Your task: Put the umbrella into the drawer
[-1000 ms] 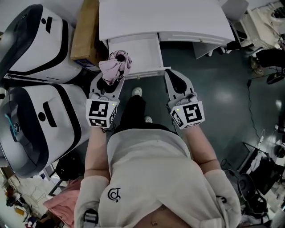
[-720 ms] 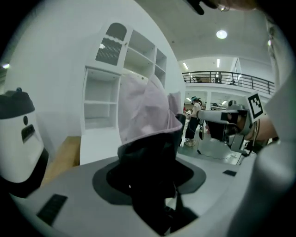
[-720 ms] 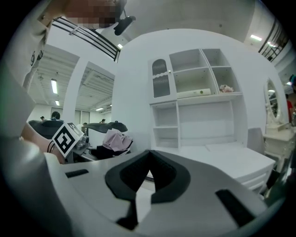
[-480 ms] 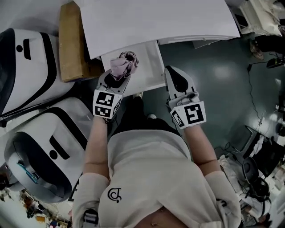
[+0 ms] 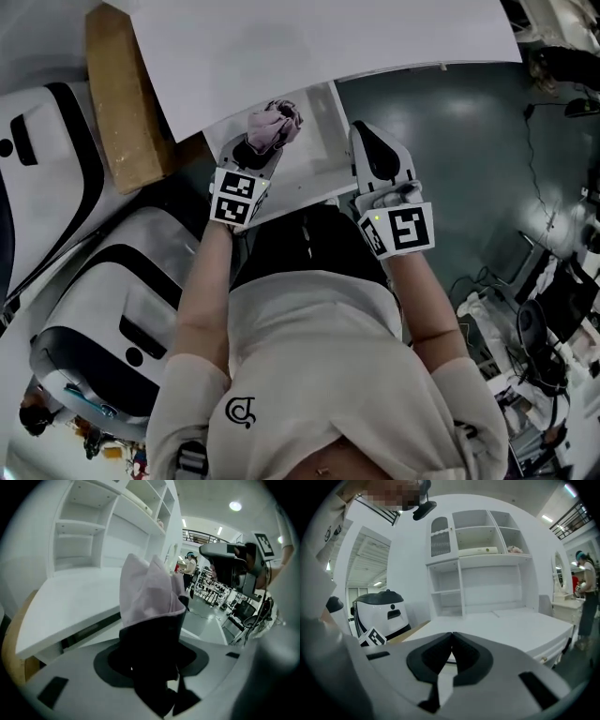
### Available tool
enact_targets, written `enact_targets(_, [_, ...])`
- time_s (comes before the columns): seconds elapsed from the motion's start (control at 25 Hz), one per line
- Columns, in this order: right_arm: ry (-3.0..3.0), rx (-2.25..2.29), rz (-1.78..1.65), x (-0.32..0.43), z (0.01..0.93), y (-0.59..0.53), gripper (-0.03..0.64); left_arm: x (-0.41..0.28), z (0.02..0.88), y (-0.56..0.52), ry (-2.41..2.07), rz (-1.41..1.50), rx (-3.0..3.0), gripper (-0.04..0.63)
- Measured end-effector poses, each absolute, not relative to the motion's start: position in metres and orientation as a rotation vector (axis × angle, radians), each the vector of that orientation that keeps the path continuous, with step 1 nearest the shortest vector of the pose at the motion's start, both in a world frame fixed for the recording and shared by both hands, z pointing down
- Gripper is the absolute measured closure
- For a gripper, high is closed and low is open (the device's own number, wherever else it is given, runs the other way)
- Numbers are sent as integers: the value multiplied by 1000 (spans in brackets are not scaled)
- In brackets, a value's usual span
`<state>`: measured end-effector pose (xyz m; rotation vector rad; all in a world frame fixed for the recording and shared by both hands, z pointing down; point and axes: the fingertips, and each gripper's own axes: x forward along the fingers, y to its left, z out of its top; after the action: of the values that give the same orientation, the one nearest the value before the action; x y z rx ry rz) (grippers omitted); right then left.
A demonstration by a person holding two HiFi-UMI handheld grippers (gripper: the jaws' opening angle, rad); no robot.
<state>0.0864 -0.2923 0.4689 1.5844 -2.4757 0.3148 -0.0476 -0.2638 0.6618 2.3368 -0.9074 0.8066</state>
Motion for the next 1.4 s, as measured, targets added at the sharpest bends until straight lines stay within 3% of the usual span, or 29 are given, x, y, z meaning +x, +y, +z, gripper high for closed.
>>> enact_targets(0.64, [-2430, 1461, 402, 87, 538, -316, 609, -4, 786, -262, -689, 1014, 2178, 365])
enact_targets(1.16, [-2452, 1390, 489, 85, 562, -321, 607, -1, 819, -255, -648, 1090, 2112, 356])
enact_targets(1.28, [-2459, 1379, 503, 85, 560, -321, 607, -2, 821, -254, -662, 1093, 2063, 325])
enact_targets(1.4, [-2471, 1363, 498, 83, 555, -323, 607, -1, 816, -254, -685, 1075, 2034, 228])
